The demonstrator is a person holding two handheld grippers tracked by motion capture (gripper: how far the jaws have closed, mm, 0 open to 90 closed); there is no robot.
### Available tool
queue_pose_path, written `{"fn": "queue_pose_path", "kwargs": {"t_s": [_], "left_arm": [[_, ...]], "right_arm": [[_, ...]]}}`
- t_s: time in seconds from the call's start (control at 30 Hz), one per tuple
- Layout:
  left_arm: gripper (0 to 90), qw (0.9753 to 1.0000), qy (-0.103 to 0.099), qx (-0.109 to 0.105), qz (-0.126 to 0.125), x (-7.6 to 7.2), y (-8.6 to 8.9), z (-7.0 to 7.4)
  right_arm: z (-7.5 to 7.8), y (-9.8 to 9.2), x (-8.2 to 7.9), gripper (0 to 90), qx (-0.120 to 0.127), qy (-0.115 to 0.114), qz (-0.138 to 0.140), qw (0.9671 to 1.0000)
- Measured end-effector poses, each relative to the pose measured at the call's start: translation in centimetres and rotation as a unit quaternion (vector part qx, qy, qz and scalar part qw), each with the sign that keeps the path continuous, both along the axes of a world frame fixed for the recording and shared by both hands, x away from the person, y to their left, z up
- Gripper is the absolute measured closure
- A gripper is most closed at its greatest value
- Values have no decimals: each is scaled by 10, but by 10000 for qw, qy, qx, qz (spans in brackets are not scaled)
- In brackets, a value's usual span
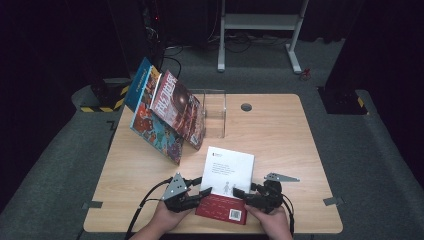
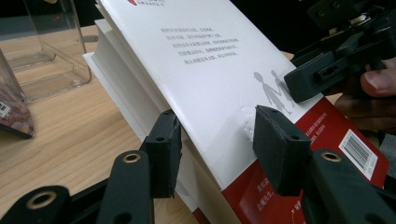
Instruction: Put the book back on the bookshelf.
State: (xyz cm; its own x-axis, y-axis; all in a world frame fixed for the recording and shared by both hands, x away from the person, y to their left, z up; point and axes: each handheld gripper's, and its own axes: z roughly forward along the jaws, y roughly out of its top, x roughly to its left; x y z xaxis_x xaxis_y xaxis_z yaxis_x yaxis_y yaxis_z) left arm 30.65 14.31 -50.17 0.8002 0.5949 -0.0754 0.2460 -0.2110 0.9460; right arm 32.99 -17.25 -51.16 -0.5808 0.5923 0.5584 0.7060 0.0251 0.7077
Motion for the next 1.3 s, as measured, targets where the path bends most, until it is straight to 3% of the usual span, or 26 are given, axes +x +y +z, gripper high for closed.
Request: {"fn": "queue_pose_path", "kwargs": {"t_s": [0.53,1.27,1.3], "left_arm": [[516,9992,209,69,325,-6,-4,2],[482,9982,160,196,548,-8,-7,2],[441,9934,-499,692,770,-16,-14,1]], "right_arm": [[2,0,-3,274,-70,-185,17,9998],[2,0,-4,285,-74,-275,-3,9996],[2,0,-4,303,-68,-327,-2,9994]]}}
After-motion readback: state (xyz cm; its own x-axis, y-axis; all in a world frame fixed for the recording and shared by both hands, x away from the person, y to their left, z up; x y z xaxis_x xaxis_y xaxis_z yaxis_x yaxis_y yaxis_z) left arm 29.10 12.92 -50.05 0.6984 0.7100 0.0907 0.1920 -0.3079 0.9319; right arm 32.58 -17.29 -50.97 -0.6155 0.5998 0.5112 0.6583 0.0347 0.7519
